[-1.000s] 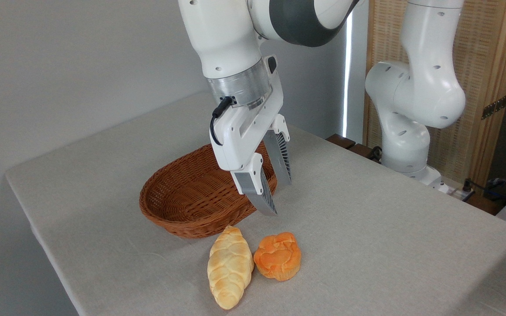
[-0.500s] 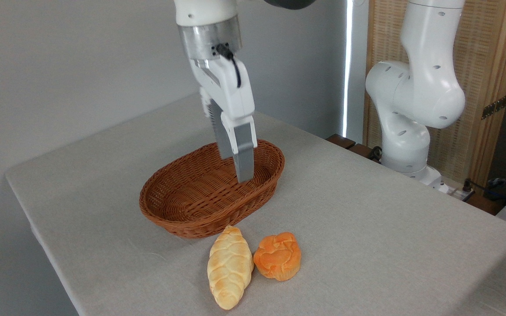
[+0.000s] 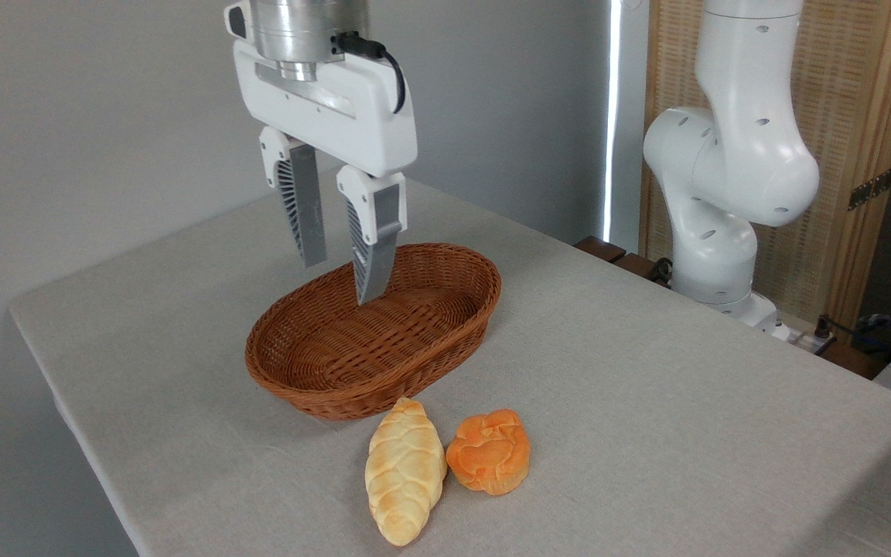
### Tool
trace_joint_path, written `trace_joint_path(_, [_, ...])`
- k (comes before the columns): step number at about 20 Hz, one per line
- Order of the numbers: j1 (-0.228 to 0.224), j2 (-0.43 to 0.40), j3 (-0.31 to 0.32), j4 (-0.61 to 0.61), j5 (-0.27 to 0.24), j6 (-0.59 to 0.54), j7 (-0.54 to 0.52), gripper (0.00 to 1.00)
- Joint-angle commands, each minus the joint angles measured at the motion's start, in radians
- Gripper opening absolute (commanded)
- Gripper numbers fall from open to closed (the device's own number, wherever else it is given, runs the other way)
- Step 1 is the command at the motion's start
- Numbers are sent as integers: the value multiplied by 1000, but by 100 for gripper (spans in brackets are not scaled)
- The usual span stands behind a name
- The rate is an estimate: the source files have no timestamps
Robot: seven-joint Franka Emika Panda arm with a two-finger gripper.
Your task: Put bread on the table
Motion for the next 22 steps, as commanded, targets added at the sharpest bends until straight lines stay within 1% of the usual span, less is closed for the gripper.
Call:
trace_joint_path(1, [0,34,0,49,-22,-24,-18,100])
trace_joint_path(4, [-3,37,-3,63,-27,-61,-16,100])
trace_joint_path(7, [-29,42,8,68,-27,-72,-29,100])
trace_joint_path(8, [-31,42,8,68,-27,-73,-27,100])
trace_joint_path(9, [-20,42,0,68,-25,-73,-21,100])
trace_joint_path(10, [1,42,-10,66,-27,-73,-16,100])
trace_joint_path(11, [46,42,-49,66,-28,-73,-15,100])
trace_joint_path(12, [108,40,-117,66,-27,-73,-15,100])
trace_joint_path(13, [147,39,-154,65,-28,-73,-13,100])
trace_joint_path(17, [163,39,-167,64,-28,-73,-13,100])
trace_joint_path(19, [185,37,-187,63,-28,-73,-13,100])
trace_joint_path(22, [190,37,-192,63,-28,-73,-13,100])
